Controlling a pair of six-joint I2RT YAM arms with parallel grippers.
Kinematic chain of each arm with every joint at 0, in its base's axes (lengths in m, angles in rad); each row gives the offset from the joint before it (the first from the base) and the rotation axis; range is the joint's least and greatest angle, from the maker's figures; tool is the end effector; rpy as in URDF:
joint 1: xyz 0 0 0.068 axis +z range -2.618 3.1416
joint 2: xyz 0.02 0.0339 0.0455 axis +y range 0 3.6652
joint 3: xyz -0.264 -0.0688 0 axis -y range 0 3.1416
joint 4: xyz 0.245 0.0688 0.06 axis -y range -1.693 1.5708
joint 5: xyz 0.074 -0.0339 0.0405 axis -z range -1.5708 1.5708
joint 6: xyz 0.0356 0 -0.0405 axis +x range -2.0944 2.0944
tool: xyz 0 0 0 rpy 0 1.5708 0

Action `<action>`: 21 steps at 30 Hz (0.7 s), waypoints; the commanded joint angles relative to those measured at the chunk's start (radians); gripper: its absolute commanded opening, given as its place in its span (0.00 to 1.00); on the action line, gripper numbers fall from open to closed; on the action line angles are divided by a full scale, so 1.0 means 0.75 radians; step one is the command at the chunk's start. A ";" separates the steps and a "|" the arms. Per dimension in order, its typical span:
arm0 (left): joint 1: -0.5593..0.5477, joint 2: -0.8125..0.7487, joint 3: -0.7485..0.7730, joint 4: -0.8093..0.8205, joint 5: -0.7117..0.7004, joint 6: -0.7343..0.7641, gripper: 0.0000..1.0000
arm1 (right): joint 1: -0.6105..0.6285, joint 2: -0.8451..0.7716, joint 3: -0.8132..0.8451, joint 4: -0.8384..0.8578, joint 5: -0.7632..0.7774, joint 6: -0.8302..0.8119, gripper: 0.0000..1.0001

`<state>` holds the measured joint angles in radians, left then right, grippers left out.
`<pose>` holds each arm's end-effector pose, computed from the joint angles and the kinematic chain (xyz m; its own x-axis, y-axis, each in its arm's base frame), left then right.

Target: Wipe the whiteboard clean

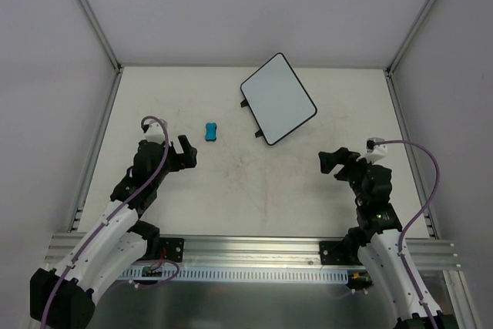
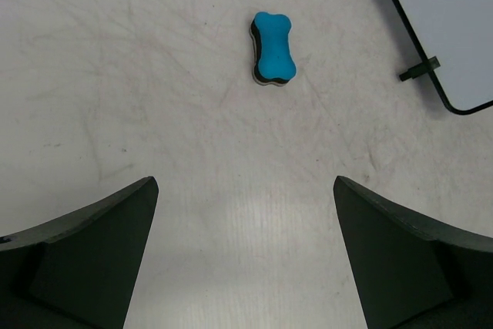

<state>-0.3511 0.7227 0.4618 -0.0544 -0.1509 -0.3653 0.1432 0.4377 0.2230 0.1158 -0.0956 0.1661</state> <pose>0.1690 -0.0562 0.2490 -0.3455 -0.2496 -0.9046 0.0882 0.9511 -0.2961 0.1400 0.0236 0.2210 -0.1354 0.1468 -0.9799 -0.2167 0.9606 0.1738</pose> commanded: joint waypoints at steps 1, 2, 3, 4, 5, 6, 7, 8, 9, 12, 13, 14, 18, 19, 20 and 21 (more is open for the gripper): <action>0.016 -0.094 -0.084 0.027 -0.038 0.058 0.99 | -0.005 -0.015 -0.013 0.011 0.031 -0.046 0.99; 0.016 -0.113 -0.096 0.046 -0.030 0.062 0.99 | -0.005 -0.021 -0.017 0.009 0.037 -0.044 0.99; 0.016 -0.127 -0.104 0.048 -0.028 0.066 0.99 | -0.003 -0.029 -0.021 0.003 0.078 -0.042 0.99; 0.016 -0.147 -0.106 0.048 -0.050 0.068 0.99 | -0.005 -0.037 -0.021 -0.021 0.101 -0.039 0.99; 0.016 -0.150 -0.108 0.048 -0.063 0.066 0.99 | -0.005 -0.062 -0.025 -0.025 0.117 -0.042 0.99; 0.016 -0.154 -0.108 0.048 -0.069 0.068 0.99 | -0.005 -0.074 -0.033 -0.028 0.117 -0.039 0.99; 0.016 -0.152 -0.108 0.048 -0.067 0.068 0.99 | -0.005 -0.082 -0.038 -0.030 0.115 -0.044 0.99; 0.016 -0.150 -0.106 0.048 -0.061 0.068 0.99 | -0.005 -0.093 -0.040 -0.028 0.113 -0.044 0.99; 0.016 -0.148 -0.104 0.048 -0.061 0.070 0.99 | -0.005 -0.109 -0.046 -0.030 0.117 -0.044 0.99; 0.016 -0.137 -0.102 0.048 -0.059 0.070 0.99 | -0.005 -0.111 -0.046 -0.034 0.117 -0.044 0.99; 0.016 -0.137 -0.102 0.048 -0.059 0.070 0.99 | -0.005 -0.107 -0.044 -0.034 0.117 -0.044 0.99; 0.016 -0.135 -0.100 0.046 -0.059 0.070 0.99 | -0.005 -0.103 -0.042 -0.034 0.117 -0.042 0.99; 0.018 -0.133 -0.098 0.048 -0.057 0.072 0.99 | -0.005 -0.091 -0.040 -0.034 0.119 -0.042 0.99; 0.016 -0.133 -0.098 0.048 -0.057 0.072 0.99 | -0.005 -0.093 -0.040 -0.034 0.117 -0.042 0.99; 0.016 -0.133 -0.098 0.046 -0.059 0.072 0.99 | -0.005 -0.097 -0.042 -0.034 0.117 -0.042 0.99; 0.016 -0.133 -0.098 0.048 -0.059 0.072 0.99 | -0.005 -0.101 -0.044 -0.034 0.117 -0.042 0.99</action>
<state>-0.3511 0.6228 0.3801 -0.0429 -0.1860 -0.3347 0.1432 0.3676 0.1917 0.0700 -0.0299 0.1516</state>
